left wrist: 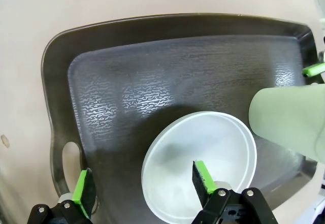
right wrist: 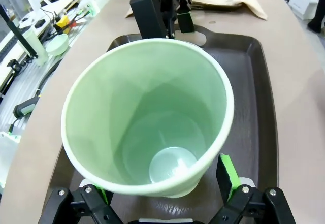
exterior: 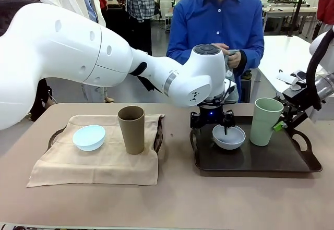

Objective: Set up a tray with a mat and arrange the tableware.
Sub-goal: Pick up the Picnic Bowl and Reusable plastic cup from the Handle tray in front of the human's position and hold them in the air.

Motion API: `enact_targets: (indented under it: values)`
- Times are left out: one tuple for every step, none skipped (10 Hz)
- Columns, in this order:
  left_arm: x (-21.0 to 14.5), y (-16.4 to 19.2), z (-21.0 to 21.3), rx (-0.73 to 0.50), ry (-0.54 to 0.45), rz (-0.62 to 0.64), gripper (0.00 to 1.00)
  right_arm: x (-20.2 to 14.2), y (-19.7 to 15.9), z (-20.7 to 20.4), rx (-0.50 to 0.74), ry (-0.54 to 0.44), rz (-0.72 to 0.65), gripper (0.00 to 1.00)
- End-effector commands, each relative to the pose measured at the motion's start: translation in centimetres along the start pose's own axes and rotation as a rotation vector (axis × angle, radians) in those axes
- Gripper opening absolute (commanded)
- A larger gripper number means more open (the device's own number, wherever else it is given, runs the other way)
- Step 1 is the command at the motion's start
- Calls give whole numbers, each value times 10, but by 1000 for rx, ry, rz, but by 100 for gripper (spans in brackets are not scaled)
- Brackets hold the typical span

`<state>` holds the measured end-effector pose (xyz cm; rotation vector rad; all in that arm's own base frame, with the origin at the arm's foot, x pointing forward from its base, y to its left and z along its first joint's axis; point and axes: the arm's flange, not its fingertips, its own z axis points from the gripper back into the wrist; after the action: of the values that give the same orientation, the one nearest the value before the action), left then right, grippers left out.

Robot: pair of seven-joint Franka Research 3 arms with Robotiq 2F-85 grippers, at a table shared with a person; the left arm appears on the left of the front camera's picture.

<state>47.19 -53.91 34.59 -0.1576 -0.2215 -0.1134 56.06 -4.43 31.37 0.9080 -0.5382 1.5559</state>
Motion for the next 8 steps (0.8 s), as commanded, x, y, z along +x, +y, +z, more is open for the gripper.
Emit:
enact_targets:
  values:
    - [6, -3, -1, -1, 21, -8, 100, 3, 11, -14, 34, 21, 26, 100]
    - [6, -3, -1, -1, 24, -6, 100, 3, 12, -18, 43, 21, 25, 100]
    - [6, -3, -1, -2, 25, -5, 100, 3, 12, -23, 49, 28, 22, 100]
    - [6, -4, -1, -6, 26, -5, 100, 4, 11, -27, 55, 34, 26, 100]
    - [6, -5, -2, -10, 29, -4, 100, 5, 9, -30, 58, 38, 25, 100]
    - [4, -8, -2, -19, 33, -12, 100, 5, 8, -31, 60, 39, 21, 100]
    - [3, -9, -1, -17, 34, -18, 40, 5, 8, -32, 58, 40, 26, 100]
    - [4, -9, -4, -7, 37, -16, 40, 4, 7, -31, 49, 38, 34, 41]
